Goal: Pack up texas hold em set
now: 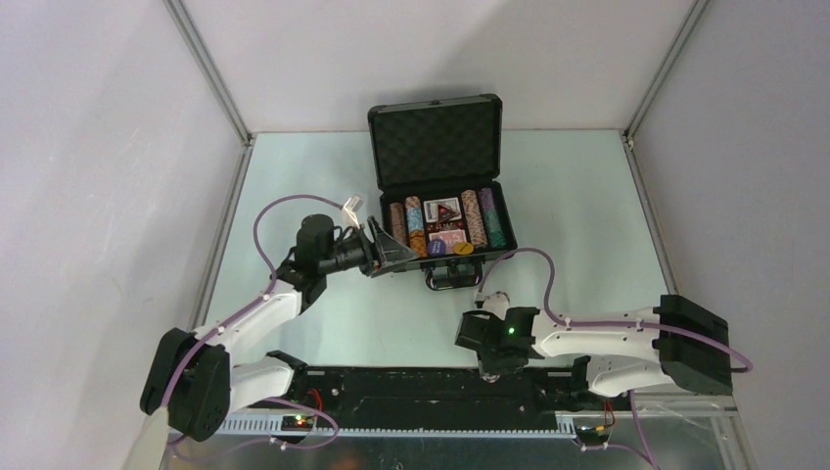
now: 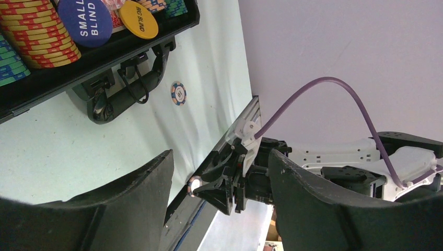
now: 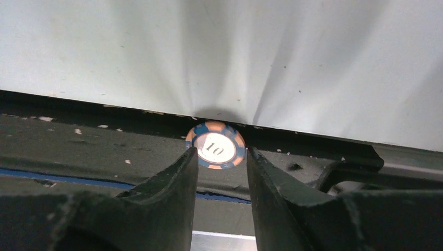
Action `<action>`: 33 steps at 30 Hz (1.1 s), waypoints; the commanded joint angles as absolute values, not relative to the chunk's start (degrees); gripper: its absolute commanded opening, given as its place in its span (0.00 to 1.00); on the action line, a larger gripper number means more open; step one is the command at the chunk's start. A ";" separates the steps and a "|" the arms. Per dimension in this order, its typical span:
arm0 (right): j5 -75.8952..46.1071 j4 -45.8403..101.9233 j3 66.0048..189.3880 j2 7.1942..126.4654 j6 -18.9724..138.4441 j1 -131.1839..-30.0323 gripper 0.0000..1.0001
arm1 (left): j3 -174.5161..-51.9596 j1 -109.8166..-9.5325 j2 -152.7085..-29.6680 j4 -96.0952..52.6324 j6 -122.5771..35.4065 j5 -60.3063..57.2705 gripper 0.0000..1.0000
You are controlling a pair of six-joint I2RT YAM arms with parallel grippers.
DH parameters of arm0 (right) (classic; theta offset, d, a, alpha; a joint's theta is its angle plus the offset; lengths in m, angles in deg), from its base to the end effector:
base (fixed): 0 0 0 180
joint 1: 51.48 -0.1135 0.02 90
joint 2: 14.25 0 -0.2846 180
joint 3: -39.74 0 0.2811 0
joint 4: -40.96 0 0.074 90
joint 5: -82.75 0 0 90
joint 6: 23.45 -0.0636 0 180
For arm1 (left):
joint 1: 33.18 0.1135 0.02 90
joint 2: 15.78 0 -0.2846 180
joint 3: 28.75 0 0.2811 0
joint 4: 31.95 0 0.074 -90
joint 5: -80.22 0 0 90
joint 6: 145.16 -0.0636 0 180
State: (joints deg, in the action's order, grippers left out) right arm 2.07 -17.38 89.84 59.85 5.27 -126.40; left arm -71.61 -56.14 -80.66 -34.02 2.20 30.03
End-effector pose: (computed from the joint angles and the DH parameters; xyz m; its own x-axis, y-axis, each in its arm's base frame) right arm 0.0664 0.2069 0.1373 -0.9546 -0.2164 -0.2048 -0.2290 0.9726 0.0398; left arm 0.2376 -0.1449 0.2239 -0.8884 -0.3261 -0.3230 0.1960 0.3670 -0.9094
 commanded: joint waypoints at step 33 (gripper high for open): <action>0.28 -14.21 91.79 62.71 7.82 -125.23 0.57 | -72.89 -55.95 -81.17 -35.10 0.64 30.98 0.71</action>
State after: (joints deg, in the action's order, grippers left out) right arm 0.01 -15.44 90.48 61.49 7.79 -124.82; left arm -71.61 -56.14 -81.41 -34.02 2.20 30.06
